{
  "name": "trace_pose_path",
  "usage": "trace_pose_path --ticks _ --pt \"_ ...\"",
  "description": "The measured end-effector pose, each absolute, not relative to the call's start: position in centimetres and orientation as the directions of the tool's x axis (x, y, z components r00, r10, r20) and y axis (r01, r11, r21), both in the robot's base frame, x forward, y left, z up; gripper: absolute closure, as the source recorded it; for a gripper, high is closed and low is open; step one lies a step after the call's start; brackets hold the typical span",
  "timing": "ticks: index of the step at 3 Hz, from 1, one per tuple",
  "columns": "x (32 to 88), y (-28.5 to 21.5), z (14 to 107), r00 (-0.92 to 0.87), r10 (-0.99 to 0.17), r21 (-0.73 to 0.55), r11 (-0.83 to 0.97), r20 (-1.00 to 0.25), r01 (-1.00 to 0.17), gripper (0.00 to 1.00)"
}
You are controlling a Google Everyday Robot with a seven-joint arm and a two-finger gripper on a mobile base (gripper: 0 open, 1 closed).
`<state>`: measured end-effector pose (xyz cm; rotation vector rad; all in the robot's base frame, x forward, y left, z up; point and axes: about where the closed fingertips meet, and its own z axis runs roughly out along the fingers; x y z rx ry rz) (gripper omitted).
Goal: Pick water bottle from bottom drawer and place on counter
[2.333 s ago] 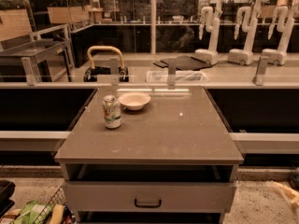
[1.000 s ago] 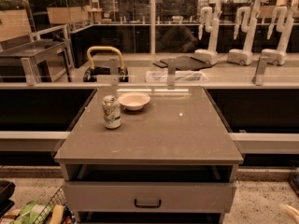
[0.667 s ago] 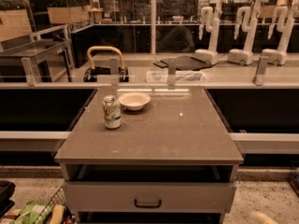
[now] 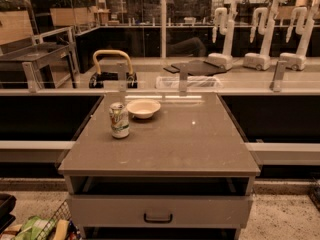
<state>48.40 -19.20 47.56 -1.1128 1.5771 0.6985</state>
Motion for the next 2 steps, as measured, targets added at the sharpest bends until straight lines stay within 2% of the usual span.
trace_pose_path --ticks 2 --pt "49.2 -12.4 37.2 -0.056 -0.244 -0.039 0.369 -0.968 -0.929 0.00"
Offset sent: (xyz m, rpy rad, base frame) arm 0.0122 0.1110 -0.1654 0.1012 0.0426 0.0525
